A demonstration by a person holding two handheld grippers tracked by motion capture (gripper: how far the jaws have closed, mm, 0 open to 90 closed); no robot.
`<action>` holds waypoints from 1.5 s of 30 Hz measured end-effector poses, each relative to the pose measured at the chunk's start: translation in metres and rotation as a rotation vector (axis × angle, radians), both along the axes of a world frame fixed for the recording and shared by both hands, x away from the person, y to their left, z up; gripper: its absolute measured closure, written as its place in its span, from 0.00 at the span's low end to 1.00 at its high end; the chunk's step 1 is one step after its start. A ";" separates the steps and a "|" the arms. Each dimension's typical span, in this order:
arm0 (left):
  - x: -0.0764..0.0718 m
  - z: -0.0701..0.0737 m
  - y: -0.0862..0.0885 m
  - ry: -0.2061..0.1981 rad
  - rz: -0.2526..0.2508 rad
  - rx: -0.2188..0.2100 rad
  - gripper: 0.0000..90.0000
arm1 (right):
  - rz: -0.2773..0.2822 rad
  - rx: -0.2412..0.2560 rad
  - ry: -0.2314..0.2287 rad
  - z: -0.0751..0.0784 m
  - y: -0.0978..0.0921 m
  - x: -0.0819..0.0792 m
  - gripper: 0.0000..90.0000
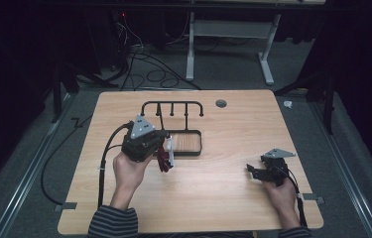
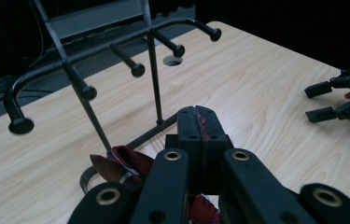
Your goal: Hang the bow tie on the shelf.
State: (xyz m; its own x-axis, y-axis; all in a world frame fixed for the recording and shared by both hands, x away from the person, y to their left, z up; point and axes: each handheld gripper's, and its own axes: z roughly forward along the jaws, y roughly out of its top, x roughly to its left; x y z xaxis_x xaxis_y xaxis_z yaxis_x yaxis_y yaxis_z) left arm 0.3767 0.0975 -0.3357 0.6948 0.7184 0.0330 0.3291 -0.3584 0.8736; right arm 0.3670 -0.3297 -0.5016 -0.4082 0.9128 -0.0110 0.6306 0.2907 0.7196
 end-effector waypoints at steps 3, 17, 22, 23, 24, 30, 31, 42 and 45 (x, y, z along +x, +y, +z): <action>0.004 0.005 -0.006 -0.008 -0.007 0.009 1.00 | 0.000 0.000 0.000 0.000 0.000 0.000 0.34; 0.016 0.013 -0.020 -0.013 -0.016 0.034 1.00 | 0.002 0.000 0.001 0.000 0.000 0.000 0.34; 0.022 0.014 -0.021 -0.009 -0.011 0.033 1.00 | 0.003 0.000 0.001 0.000 0.000 0.000 0.34; 0.024 0.014 -0.021 -0.007 -0.010 0.035 1.00 | 0.003 0.000 0.001 0.000 0.000 0.000 0.34; 0.025 0.014 -0.022 -0.007 -0.009 0.034 1.00 | 0.003 0.000 0.001 0.000 0.000 0.000 0.34; 0.031 0.019 -0.025 -0.010 -0.006 0.042 1.00 | 0.003 0.000 0.001 0.000 0.000 0.000 0.34; 0.032 0.019 -0.025 -0.013 -0.004 0.040 1.00 | 0.003 0.000 0.001 0.000 0.000 0.000 0.34; 0.045 0.018 -0.031 -0.002 0.012 0.048 1.00 | 0.003 0.000 0.001 0.000 0.000 0.000 0.34; 0.049 0.018 -0.031 0.000 0.019 0.044 1.00 | 0.003 0.000 0.001 0.000 0.000 0.000 0.34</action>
